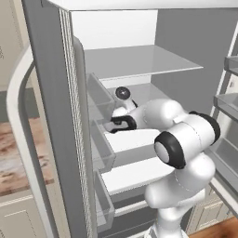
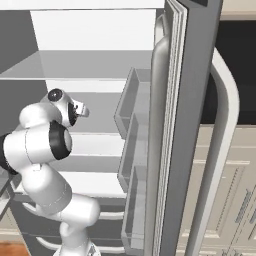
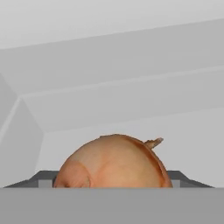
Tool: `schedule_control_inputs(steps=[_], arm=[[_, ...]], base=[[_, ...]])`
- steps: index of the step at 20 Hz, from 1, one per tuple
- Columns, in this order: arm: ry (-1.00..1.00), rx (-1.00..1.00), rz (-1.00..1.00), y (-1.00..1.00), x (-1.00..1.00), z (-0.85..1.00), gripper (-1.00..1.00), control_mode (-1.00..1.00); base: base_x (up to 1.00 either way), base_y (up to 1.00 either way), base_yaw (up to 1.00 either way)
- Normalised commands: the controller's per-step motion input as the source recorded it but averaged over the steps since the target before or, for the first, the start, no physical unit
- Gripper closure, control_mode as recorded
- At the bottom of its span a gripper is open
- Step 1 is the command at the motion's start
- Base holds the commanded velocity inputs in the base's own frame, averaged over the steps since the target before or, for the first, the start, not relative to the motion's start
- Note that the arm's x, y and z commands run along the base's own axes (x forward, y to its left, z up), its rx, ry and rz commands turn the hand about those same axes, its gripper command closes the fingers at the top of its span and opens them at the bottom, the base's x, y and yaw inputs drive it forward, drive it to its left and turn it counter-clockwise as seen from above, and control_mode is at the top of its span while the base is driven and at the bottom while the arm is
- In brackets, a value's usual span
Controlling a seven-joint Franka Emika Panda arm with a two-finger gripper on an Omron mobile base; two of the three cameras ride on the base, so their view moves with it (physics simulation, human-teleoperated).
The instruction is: Take the cheese, chicken drumstick, and onion from the fridge and place them on the plate on the dining counter to create an appetizer plate.
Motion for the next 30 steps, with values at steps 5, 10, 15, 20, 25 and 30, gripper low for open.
schedule_control_inputs(steps=[5, 10, 15, 20, 25, 30], arm=[[0.01, 0.00, -0.05, -0.41, -0.53, 0.04, 1.00, -1.00], [-0.01, 0.01, 0.00, -0.52, -0.96, 0.51, 1.00, -1.00], [0.00, 0.00, 0.04, -0.45, -1.00, 0.75, 1.00, -1.00], [0.09, 0.00, 0.04, -0.39, -1.00, 0.51, 1.00, -1.00], [0.11, 0.00, 0.00, -0.29, -1.00, 0.30, 1.00, -1.00], [0.07, 0.00, 0.00, -0.27, -1.00, 0.29, 1.00, -1.00]], base=[[0.00, 0.00, 0.00], [0.00, 0.00, 0.00], [0.00, 0.00, 0.00], [0.00, 0.00, 0.00], [0.00, 0.00, 0.00], [0.00, 0.00, 0.00]])
